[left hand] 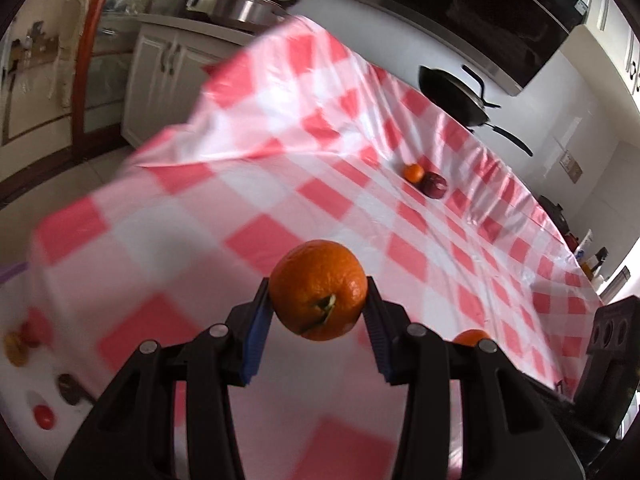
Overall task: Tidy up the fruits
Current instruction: 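Carry both oranges over the white box with both tools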
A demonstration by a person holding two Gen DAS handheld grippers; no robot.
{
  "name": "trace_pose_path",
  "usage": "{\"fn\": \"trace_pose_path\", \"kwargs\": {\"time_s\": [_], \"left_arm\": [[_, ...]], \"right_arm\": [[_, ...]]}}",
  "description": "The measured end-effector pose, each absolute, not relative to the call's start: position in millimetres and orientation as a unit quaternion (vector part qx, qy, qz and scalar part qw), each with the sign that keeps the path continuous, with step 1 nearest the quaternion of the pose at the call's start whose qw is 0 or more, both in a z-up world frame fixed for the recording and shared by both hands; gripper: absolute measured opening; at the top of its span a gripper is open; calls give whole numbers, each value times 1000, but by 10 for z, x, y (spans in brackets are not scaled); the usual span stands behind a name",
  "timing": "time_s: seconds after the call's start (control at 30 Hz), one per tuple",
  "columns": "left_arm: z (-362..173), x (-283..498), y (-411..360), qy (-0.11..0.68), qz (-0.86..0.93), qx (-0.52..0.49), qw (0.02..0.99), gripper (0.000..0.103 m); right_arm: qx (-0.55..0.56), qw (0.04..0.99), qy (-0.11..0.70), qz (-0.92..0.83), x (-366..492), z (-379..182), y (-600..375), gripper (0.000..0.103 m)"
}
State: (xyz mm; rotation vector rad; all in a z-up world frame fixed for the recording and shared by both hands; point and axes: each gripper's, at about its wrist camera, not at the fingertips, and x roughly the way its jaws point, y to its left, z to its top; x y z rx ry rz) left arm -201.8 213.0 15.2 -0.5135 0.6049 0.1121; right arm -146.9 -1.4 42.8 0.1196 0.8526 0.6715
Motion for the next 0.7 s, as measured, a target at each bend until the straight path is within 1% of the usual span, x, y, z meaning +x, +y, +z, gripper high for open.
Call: {"fn": "trace_pose_path", "kwargs": {"time_s": [0.2,0.43,0.53,0.7], "left_arm": [[159,-2581,2626,273,114,-245,923,44],[66,-3352,3333,236,232,-273,903,44],[-181,-3614,3664,246,299,-308,869,44],[-771,-3931,4042,297,371,-368,799,44]], "right_arm": [[-23,840,377,389,-1893,483,508,39],[-148,789,329,496,-2583,391,1197,39],[-206,748,331,537,-2861,224,1495,39],[-312,679,330,577,-3283,-132,1919,39]]}}
